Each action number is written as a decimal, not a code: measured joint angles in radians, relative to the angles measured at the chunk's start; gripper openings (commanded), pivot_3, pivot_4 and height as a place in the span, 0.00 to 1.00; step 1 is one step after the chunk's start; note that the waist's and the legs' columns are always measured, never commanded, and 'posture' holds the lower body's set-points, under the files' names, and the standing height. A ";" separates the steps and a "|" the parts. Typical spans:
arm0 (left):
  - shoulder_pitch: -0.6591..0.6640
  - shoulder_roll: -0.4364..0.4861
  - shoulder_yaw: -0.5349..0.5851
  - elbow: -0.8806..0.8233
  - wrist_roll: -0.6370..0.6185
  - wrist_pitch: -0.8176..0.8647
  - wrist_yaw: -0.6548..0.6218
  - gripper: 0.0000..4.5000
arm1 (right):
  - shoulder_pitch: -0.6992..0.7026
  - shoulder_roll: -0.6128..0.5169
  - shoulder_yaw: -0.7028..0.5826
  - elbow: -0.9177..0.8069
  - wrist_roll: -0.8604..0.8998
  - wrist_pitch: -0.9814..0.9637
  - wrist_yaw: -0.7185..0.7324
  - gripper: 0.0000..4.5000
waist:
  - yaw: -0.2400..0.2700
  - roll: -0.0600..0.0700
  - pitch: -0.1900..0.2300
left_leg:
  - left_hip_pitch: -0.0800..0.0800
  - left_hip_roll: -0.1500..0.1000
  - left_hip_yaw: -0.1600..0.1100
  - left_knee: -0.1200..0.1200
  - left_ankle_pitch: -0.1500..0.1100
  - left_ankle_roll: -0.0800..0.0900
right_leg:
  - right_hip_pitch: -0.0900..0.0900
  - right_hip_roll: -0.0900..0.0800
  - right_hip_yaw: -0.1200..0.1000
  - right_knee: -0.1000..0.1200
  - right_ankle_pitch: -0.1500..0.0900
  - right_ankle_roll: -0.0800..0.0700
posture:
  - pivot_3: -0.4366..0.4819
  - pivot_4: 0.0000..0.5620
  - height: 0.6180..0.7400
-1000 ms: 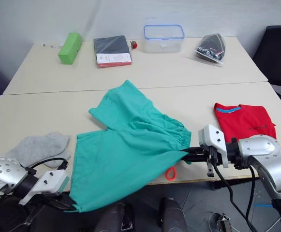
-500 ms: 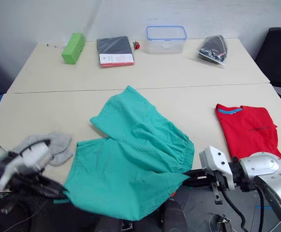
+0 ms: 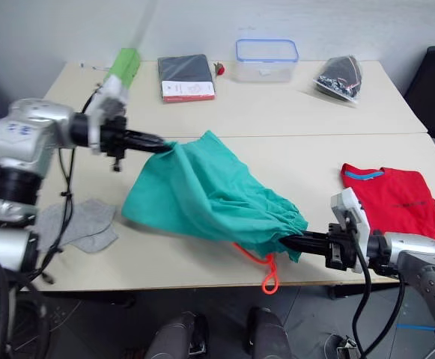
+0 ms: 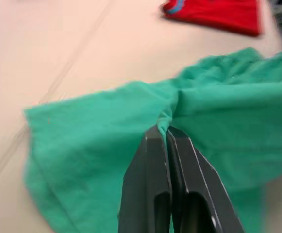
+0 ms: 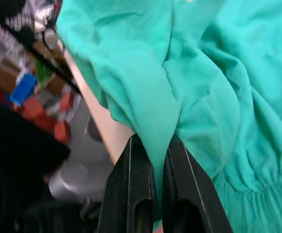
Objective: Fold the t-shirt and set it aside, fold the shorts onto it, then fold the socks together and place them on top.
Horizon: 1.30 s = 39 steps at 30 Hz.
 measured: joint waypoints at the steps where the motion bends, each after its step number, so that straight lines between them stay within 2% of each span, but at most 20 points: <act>1: -0.039 -0.034 0.008 0.090 0.024 -0.057 0.052 0.00 | 0.000 0.001 -0.009 0.016 0.013 0.019 -0.013 0.00 | 0.000 -0.001 0.000 | 0.000 0.000 0.000 0.000 0.000 0.001 | 0.000 0.000 0.000 0.000 0.000 0.000 | 0.48 0.27 1.00; 3: -0.119 -0.107 0.034 0.252 0.067 -0.174 0.158 0.00 | -0.009 0.004 -0.028 0.057 0.031 0.050 -0.041 0.00 | 0.000 -0.002 0.001 | -0.001 0.000 0.000 0.001 -0.001 0.002 | 0.000 -0.001 0.000 0.000 0.001 0.001 | 0.48 0.27 1.00; 6: -0.197 -0.181 0.053 0.390 0.117 -0.300 0.259 0.00 | -0.022 0.007 -0.028 0.080 0.027 0.055 -0.061 0.00 | -0.001 -0.002 0.001 | -0.002 -0.001 0.001 0.001 -0.002 0.003 | 0.000 -0.002 0.000 -0.001 0.001 0.002 | 0.48 0.27 1.00; 13: -0.195 -0.253 0.030 0.510 0.273 -0.452 0.377 0.00 | -0.069 0.045 0.009 0.122 -0.052 0.047 -0.122 0.00 | -0.015 -0.002 0.001 | -0.002 0.000 0.002 0.003 -0.002 0.002 | -0.002 -0.001 0.000 0.001 0.001 0.002 | 0.48 0.27 1.00; 14: -0.189 -0.259 0.023 0.513 0.295 -0.467 0.391 0.00 | -0.085 0.063 0.013 0.136 -0.056 0.050 -0.142 0.06 | -0.016 -0.002 0.001 | -0.002 0.000 0.002 0.003 -0.002 0.002 | -0.002 -0.001 0.000 0.001 0.001 0.002 | 0.48 0.27 1.00; 17: -0.172 -0.283 0.013 0.534 0.351 -0.497 0.449 0.14 | -0.138 0.098 0.013 0.164 -0.053 0.072 -0.197 0.24 | -0.022 -0.002 0.001 | -0.002 0.000 0.002 0.004 -0.002 0.002 | -0.002 -0.002 0.001 0.002 0.001 0.002 | 0.48 0.27 1.00; 22: -0.163 -0.282 0.061 0.547 0.367 -0.507 0.570 0.46 | -0.160 0.113 -0.030 0.170 -0.036 0.096 -0.246 0.61 | -0.024 -0.002 0.001 | -0.004 0.000 0.003 0.004 -0.002 0.002 | -0.006 -0.002 0.002 0.004 0.001 0.002 | 0.48 0.27 1.00; 23: -0.164 -0.281 0.073 0.547 0.366 -0.508 0.581 0.55 | -0.162 0.113 -0.036 0.170 -0.036 0.096 -0.251 0.71 | -0.024 -0.002 0.001 | -0.004 0.000 0.003 0.004 -0.002 0.002 | -0.006 -0.002 0.001 0.004 0.001 0.002 | 0.48 0.27 1.00; 25: -0.166 -0.277 0.097 0.547 0.362 -0.510 0.586 0.66 | -0.163 0.113 -0.047 0.170 -0.038 0.092 -0.260 0.84 | -0.023 -0.002 0.001 | -0.004 0.000 0.003 0.004 -0.002 0.003 | -0.006 -0.002 0.002 0.003 0.001 0.002 | 0.48 0.27 1.00; 26: -0.167 -0.271 0.114 0.547 0.358 -0.516 0.582 0.74 | -0.165 0.112 -0.059 0.170 -0.043 0.089 -0.265 0.92 | -0.024 -0.002 0.001 | -0.004 0.000 0.004 0.004 -0.002 0.003 | -0.006 -0.002 0.002 0.003 0.001 0.002 | 0.48 0.27 1.00; 29: -0.176 -0.226 0.173 0.539 0.322 -0.535 0.507 0.94 | -0.173 0.070 -0.087 0.155 -0.078 0.049 -0.264 0.92 | -0.025 -0.002 0.001 | -0.005 0.000 0.005 0.004 -0.002 0.002 | -0.008 -0.001 0.003 0.004 0.001 0.002 | 0.48 0.27 1.00; 31: -0.178 -0.195 0.201 0.505 0.288 -0.554 0.388 0.94 | -0.162 0.020 -0.095 0.100 -0.130 -0.007 -0.243 0.92 | -0.026 -0.002 0.001 | -0.005 0.001 0.006 0.003 -0.002 0.002 | -0.009 0.000 0.004 0.004 0.001 0.002 | 0.48 0.27 1.00; 34: -0.127 -0.145 0.199 0.378 0.252 -0.633 0.144 0.94 | -0.113 -0.045 -0.062 -0.037 -0.255 -0.143 -0.182 0.92 | -0.027 -0.002 0.001 | -0.004 0.001 0.007 0.003 -0.003 0.000 | -0.009 0.001 0.005 0.004 0.001 0.002 | 0.48 0.27 1.00; 36: -0.085 -0.126 0.184 0.335 0.253 -0.668 0.083 0.94 | -0.087 -0.059 -0.035 -0.077 -0.296 -0.188 -0.161 0.92 | -0.028 -0.001 0.000 | -0.003 0.001 0.008 0.003 -0.003 0.000 | -0.009 0.001 0.006 0.004 0.001 0.002 | 0.48 0.27 1.00; 38: 0.043 -0.089 0.130 0.275 0.277 -0.744 -0.030 0.94 | -0.045 -0.079 0.041 -0.137 -0.398 -0.282 -0.121 0.92 | -0.027 -0.002 0.001 | -0.004 0.001 0.010 0.005 -0.002 0.001 | -0.010 0.001 0.008 0.006 0.002 0.002 | 0.48 0.27 1.00; 39: 0.113 -0.041 0.093 0.234 0.307 -0.803 -0.068 0.94 | -0.018 -0.102 0.107 -0.195 -0.478 -0.350 -0.110 0.92 | -0.030 -0.002 0.001 | -0.003 0.002 0.010 0.005 -0.003 0.001 | -0.010 0.002 0.009 0.006 0.001 0.002 | 0.48 0.27 1.00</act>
